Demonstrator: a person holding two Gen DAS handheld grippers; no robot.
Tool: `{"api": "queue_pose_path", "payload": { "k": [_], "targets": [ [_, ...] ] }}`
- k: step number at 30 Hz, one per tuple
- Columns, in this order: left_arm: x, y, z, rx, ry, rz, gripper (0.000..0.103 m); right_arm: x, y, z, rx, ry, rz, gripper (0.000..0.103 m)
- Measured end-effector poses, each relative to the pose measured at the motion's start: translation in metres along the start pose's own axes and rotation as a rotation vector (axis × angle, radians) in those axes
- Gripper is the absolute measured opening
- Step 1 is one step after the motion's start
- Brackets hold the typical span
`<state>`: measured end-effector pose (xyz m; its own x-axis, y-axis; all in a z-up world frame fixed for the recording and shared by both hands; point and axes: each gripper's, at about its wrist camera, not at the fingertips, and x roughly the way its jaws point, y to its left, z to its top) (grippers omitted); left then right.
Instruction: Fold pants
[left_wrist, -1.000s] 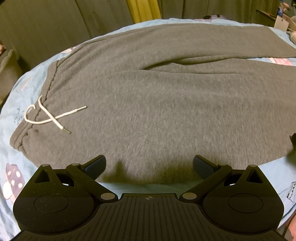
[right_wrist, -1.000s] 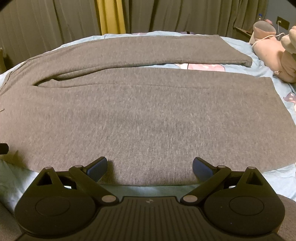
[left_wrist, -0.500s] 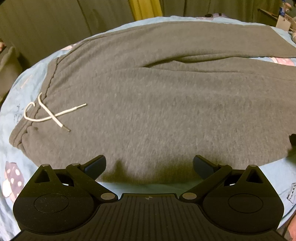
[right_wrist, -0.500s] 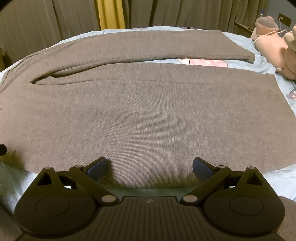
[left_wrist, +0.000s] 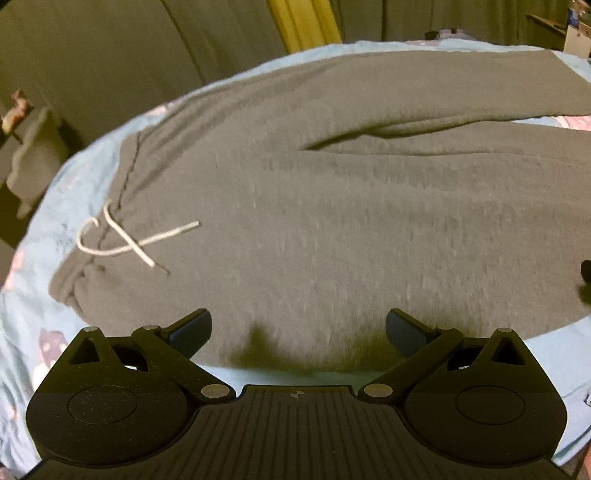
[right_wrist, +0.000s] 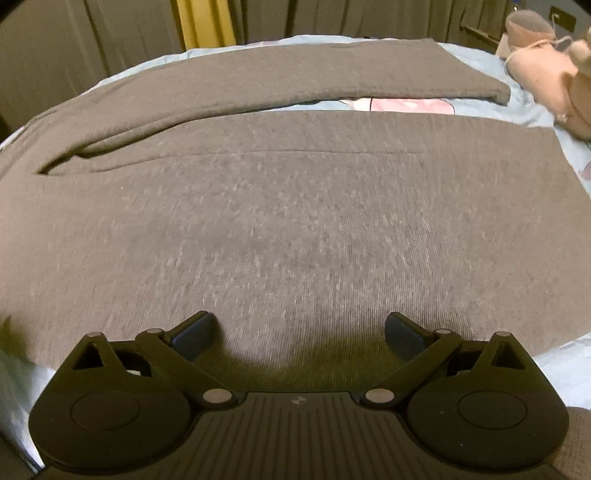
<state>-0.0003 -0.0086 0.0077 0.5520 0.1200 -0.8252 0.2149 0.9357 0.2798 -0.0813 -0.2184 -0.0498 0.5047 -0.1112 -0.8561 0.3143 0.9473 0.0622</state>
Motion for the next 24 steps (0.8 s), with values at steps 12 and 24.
{"api": "queue_pose_path", "payload": {
  "k": [12, 24],
  "targets": [
    [0.037, 0.025, 0.117, -0.391, -0.078, 0.015, 0.103, 0.003, 0.001, 0.011, -0.025, 0.028, 0.008, 0.099],
    [0.145, 0.064, 0.121, -0.477, -0.136, 0.425, 0.103, 0.047, -0.044, 0.226, 0.174, -0.197, 0.03, 0.058]
  ]
}}
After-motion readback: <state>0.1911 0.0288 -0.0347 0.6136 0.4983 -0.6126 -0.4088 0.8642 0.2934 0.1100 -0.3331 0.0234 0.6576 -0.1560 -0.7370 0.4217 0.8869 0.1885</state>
